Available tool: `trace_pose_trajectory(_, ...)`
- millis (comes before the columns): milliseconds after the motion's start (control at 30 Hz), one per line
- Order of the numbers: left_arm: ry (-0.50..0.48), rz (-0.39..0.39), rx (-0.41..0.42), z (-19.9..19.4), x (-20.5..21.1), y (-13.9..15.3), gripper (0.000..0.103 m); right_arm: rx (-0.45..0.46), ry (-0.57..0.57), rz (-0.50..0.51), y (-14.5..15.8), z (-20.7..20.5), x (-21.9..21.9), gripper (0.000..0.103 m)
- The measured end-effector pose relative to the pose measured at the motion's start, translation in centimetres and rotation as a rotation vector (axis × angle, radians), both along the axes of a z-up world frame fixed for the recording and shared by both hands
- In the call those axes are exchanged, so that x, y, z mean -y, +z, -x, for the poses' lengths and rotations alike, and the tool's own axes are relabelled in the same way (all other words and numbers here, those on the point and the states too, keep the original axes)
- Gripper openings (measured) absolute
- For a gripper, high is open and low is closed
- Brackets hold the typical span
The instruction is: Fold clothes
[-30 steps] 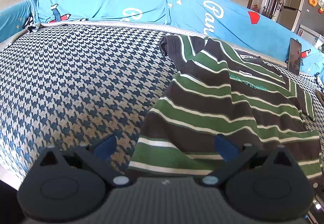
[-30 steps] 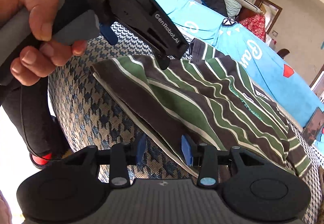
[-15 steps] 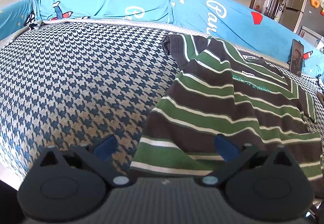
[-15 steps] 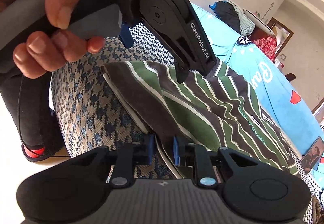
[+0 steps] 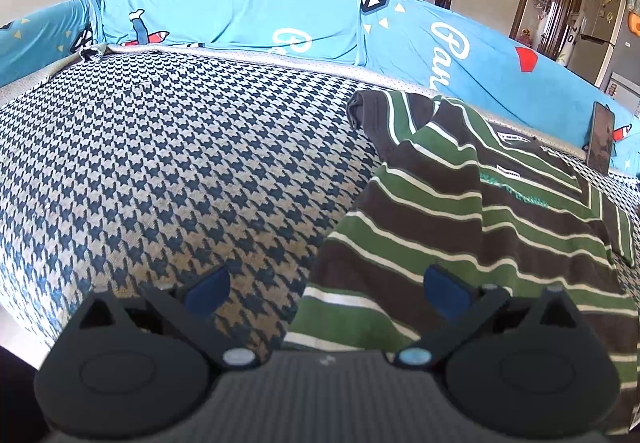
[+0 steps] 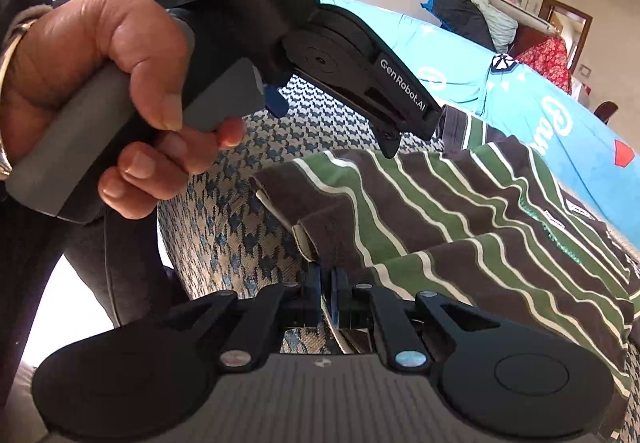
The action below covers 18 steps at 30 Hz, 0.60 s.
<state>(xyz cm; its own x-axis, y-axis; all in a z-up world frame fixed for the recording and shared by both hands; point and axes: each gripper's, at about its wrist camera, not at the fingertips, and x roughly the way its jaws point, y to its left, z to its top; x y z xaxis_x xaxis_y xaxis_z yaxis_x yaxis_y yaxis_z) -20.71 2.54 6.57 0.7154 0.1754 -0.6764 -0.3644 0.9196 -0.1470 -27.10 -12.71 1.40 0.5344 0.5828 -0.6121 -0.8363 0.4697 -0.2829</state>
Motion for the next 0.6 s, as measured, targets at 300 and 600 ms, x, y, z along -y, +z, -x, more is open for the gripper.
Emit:
trace_pose_trajectory(300,0.075,0.009,0.014,0.6,-1.6,0.6,0.103,-0.060,0.054,0.003,-0.1,0.9,0.2,0.011)
trace_pose_trajectory(600,0.105,-0.065,0.027,1.4,-2.8,2.0,0.103,-0.044,0.098,-0.091,1.3,1.2,-1.5,0.011)
